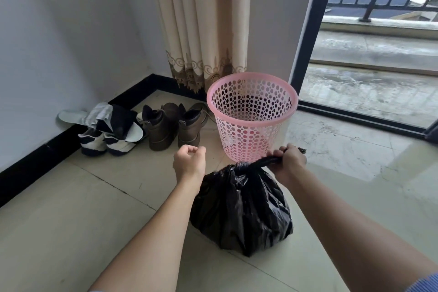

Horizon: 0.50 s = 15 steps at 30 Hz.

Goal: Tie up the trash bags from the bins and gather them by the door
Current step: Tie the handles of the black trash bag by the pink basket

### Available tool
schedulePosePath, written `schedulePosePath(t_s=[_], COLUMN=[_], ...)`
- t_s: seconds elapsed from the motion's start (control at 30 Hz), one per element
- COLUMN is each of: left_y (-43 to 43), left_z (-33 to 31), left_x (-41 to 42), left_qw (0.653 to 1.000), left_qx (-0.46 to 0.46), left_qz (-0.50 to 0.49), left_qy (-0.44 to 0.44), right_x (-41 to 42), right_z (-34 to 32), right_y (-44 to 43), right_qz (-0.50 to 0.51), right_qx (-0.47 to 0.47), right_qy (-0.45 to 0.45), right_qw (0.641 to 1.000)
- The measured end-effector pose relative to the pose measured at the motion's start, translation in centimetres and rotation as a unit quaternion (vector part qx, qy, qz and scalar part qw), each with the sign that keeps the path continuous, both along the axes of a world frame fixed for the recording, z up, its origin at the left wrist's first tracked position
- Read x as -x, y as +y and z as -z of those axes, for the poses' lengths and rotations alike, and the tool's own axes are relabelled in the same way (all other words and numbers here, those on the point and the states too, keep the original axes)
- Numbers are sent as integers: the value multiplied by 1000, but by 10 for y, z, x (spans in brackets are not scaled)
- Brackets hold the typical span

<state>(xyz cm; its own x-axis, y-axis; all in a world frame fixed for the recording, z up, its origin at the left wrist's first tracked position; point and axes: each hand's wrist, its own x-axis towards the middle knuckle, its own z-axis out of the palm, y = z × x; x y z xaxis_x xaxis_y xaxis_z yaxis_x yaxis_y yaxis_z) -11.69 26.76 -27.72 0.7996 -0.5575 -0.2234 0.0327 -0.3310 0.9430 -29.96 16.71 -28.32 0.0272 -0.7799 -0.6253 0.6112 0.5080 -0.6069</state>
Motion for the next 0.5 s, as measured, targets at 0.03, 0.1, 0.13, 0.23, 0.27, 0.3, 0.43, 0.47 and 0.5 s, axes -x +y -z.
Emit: schedulePosePath(t_s=[0.03,0.1,0.13,0.23,0.27,0.3,0.43,0.47,0.5], left_y=[5,16,20,30,32,33,32,31,29], left_z=[3,10,13,24,27,30,37,37,37], left_x=[-2,-10,-14,-22,-21,-20,-9,-8,-9], left_qw=[997,980,971,948,942,933,845,828,818], left_qx=[-22,-53,-64,-85,-94,-109,-264,-305,-333], left_qz=[19,44,52,76,87,107,251,281,304], left_qy=[-78,-188,-224,-299,-310,-325,-391,-378,-356], right_x=[4,15,22,37,40,41,41,39,37], right_z=[2,8,11,21,22,23,23,20,14], right_y=[-5,-13,-16,-21,-21,-23,-22,-20,-19], right_qz=[21,44,53,69,75,79,-54,-128,-192], right_qx=[-15,-37,-45,-59,-61,-61,32,67,94], right_qy=[-3,32,53,99,108,120,304,373,423], right_qw=[1000,998,996,991,989,988,950,917,880])
